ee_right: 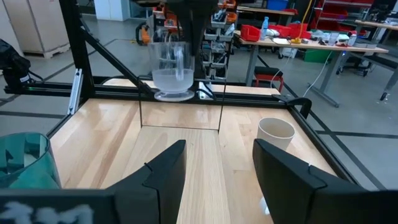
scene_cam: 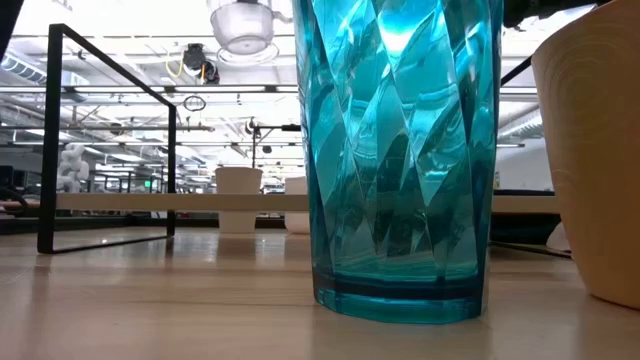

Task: Stack small to large cups/mugs on shelf
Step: Put the transparent mug on the shelf

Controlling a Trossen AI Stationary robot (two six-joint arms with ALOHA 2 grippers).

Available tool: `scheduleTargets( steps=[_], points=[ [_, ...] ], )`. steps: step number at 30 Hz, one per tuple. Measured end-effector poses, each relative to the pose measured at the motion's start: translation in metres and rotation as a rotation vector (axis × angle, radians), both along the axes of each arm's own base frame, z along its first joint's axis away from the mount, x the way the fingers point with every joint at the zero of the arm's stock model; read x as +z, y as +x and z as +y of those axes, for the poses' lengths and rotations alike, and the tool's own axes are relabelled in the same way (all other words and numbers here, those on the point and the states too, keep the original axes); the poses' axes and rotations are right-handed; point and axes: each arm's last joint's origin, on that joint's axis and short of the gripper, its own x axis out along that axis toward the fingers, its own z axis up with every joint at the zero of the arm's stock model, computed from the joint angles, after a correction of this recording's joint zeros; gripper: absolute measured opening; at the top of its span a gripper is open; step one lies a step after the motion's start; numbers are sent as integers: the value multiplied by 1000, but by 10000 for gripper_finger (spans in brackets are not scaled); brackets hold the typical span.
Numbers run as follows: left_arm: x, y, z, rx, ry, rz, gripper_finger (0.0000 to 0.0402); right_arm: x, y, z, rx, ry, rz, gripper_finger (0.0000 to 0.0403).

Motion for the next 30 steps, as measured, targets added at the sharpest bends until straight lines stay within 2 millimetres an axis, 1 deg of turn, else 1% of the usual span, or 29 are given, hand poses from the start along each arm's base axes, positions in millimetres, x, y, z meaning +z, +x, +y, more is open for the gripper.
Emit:
scheduleTargets(
  steps=[5,8,10,12,15,18,22,26,30],
  points=[
    [0,-1,-1,-1,-4,2,0,0,0,0,1,0,-1,176],
    [0,0,0,-3,-6,1,0,0,6,0,1,7,-19,176],
    [0,0,0,-2,-6,1,0,1,15,-1,1,27,-50,176],
    [0,0,-1,-2,-6,1,0,-1,27,0,40,35,-75,176],
    [0,0,-1,-1,-6,1,0,-8,46,1,94,36,-88,176],
    [0,0,-1,0,-8,1,0,-18,64,0,106,35,-101,176],
    [0,0,-1,7,-11,1,0,-25,83,0,132,31,-166,176],
    [0,0,-1,5,-12,0,0,-31,95,1,185,41,-216,176],
    [-1,4,-1,-19,-20,-16,0,-34,97,0,183,44,-205,176]
  ],
)
